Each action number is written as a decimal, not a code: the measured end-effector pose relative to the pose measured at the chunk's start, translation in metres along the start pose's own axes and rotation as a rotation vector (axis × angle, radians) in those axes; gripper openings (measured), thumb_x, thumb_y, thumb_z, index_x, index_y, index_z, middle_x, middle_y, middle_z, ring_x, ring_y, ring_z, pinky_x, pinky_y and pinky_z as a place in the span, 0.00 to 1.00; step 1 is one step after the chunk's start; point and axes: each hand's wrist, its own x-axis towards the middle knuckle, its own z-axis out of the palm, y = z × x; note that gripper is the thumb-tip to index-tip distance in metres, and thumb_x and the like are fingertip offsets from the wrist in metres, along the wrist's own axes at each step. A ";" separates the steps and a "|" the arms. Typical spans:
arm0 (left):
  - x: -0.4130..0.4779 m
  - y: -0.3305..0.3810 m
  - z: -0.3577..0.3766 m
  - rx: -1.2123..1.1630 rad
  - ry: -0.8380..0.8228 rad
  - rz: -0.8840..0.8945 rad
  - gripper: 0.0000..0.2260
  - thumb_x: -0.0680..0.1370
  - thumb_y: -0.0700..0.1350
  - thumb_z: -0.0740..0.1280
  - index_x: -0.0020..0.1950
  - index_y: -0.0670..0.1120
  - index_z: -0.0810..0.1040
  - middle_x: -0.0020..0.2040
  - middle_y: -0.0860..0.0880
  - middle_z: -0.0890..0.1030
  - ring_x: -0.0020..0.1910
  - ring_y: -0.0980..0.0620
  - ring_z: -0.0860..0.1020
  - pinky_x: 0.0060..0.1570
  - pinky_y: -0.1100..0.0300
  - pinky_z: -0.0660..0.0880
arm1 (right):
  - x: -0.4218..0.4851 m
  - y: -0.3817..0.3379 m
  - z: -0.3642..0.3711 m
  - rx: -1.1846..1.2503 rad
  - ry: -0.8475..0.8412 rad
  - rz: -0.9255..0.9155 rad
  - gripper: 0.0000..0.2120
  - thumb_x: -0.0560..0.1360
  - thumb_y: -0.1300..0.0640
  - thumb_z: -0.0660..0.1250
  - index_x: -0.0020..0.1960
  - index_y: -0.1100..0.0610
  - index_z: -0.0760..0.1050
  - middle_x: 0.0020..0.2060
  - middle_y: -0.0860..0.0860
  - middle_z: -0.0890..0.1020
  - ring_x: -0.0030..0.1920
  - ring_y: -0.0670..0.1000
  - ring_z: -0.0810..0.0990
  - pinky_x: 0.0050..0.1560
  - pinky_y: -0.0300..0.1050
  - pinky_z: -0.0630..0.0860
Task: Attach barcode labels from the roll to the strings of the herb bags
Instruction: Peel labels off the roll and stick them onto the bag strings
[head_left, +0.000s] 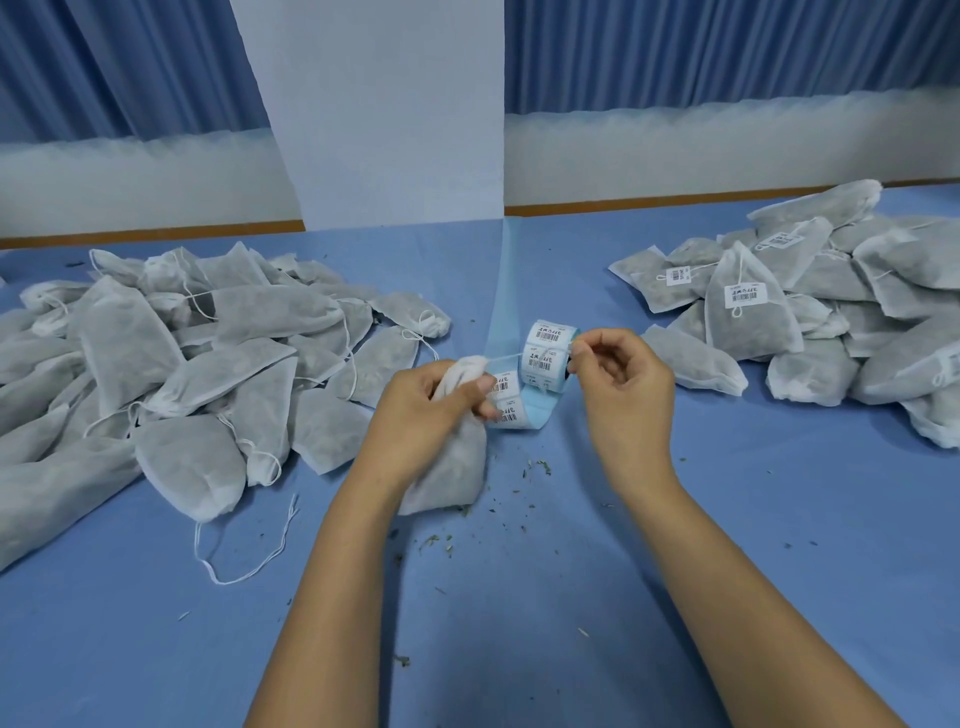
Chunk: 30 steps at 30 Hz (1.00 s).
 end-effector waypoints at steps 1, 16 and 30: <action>0.000 0.000 0.001 -0.023 0.010 -0.012 0.06 0.79 0.45 0.68 0.45 0.44 0.82 0.39 0.49 0.86 0.40 0.55 0.83 0.42 0.67 0.76 | -0.004 -0.003 0.002 -0.008 -0.004 -0.065 0.09 0.75 0.67 0.66 0.41 0.54 0.75 0.36 0.45 0.79 0.37 0.43 0.77 0.41 0.34 0.73; 0.002 0.011 0.005 -0.799 -0.106 0.004 0.20 0.80 0.39 0.49 0.42 0.46 0.80 0.53 0.46 0.84 0.58 0.45 0.81 0.54 0.49 0.79 | -0.036 -0.004 0.020 -0.288 -0.369 -0.487 0.05 0.69 0.72 0.70 0.39 0.64 0.77 0.35 0.51 0.78 0.35 0.49 0.73 0.38 0.39 0.71; 0.000 0.001 0.008 0.168 0.141 0.202 0.13 0.69 0.43 0.78 0.34 0.49 0.73 0.31 0.57 0.73 0.33 0.59 0.70 0.35 0.67 0.66 | -0.035 -0.002 0.019 -0.045 -0.151 -0.321 0.07 0.74 0.68 0.65 0.44 0.57 0.75 0.41 0.50 0.77 0.42 0.48 0.80 0.45 0.40 0.76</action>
